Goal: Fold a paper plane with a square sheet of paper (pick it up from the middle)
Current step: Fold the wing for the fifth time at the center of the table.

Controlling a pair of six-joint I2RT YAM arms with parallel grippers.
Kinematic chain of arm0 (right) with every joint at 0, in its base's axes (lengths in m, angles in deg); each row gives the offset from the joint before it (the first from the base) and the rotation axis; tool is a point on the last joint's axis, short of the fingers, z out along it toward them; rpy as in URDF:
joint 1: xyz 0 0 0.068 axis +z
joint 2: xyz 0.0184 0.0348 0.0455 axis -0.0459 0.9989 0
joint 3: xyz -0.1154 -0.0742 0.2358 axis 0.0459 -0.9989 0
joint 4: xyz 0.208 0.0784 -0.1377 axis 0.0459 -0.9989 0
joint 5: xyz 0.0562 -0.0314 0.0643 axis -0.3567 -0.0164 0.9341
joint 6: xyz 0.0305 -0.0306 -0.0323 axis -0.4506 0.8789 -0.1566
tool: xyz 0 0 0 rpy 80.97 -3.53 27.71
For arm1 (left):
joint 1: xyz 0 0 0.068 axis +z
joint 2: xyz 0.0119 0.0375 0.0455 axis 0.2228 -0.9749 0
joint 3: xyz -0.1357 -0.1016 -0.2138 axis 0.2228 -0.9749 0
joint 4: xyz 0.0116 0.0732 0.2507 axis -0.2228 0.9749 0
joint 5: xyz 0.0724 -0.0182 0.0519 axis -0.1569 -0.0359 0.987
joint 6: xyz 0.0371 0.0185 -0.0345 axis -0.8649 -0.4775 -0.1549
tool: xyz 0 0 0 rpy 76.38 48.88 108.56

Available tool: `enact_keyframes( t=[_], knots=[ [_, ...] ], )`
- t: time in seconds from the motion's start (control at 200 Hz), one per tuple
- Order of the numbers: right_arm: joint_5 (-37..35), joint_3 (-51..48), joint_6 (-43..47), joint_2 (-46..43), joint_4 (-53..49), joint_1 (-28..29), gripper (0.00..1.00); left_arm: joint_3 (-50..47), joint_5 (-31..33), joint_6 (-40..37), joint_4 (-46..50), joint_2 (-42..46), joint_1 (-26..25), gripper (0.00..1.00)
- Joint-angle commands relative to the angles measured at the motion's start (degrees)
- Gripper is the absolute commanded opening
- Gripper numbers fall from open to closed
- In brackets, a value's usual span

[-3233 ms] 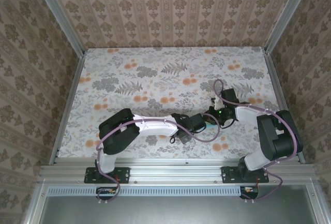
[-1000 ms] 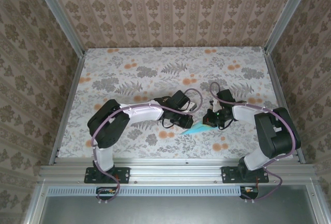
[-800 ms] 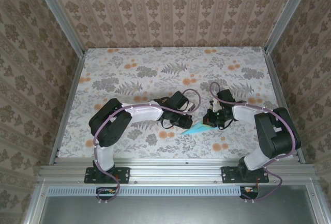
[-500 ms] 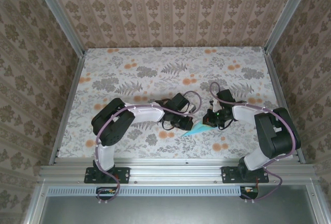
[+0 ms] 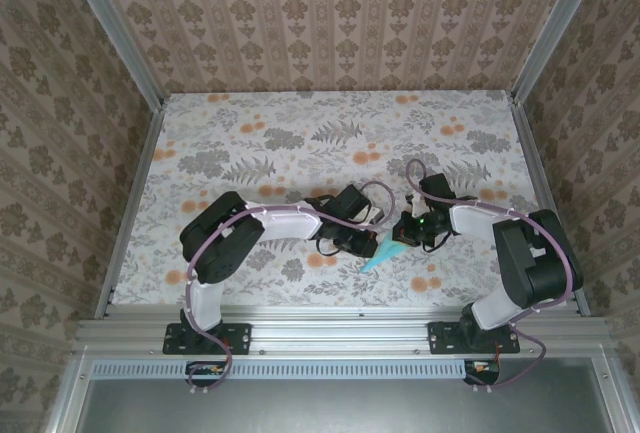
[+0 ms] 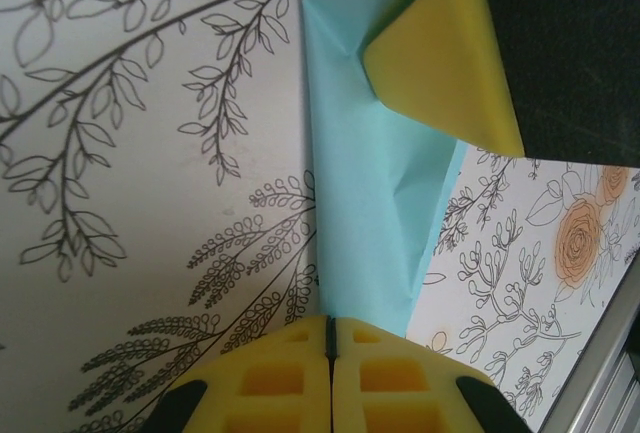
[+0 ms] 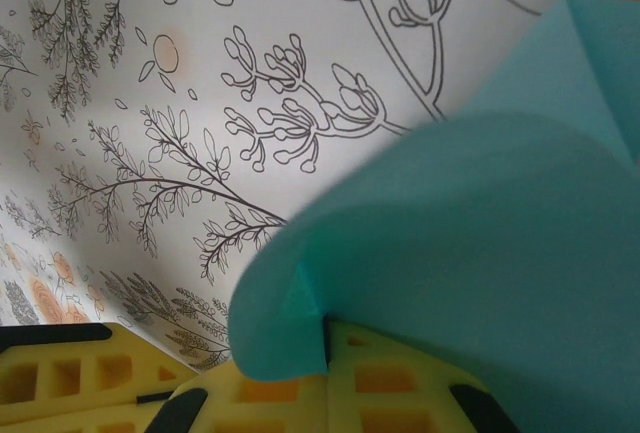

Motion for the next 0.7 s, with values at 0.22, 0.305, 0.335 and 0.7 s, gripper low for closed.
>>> enact_keyframes(
  t=[0.22, 0.305, 0.335, 0.7],
  knots=[
    [-4.14, -2.14, -0.5, 0.48, -3.62, 0.42, 0.0, 1.86, 2.19, -1.66, 2.76, -1.4, -1.9, 0.07],
    [-3.47, -2.27, -0.69, 0.45, -3.08, 0.41, 0.0, 2.63, 3.7, -2.63, 4.43, -2.05, -2.49, 0.07],
    [-3.3, -2.25, -0.76, 0.53, -2.96, 0.48, 0.0, 2.76, 4.11, -2.8, 4.83, -2.26, -2.68, 0.07],
    [0.31, -2.79, -2.73, -2.77, -1.87, 0.24, 0.22, 3.85, 9.59, -5.46, 9.38, -3.83, -4.4, 0.06]
  ],
)
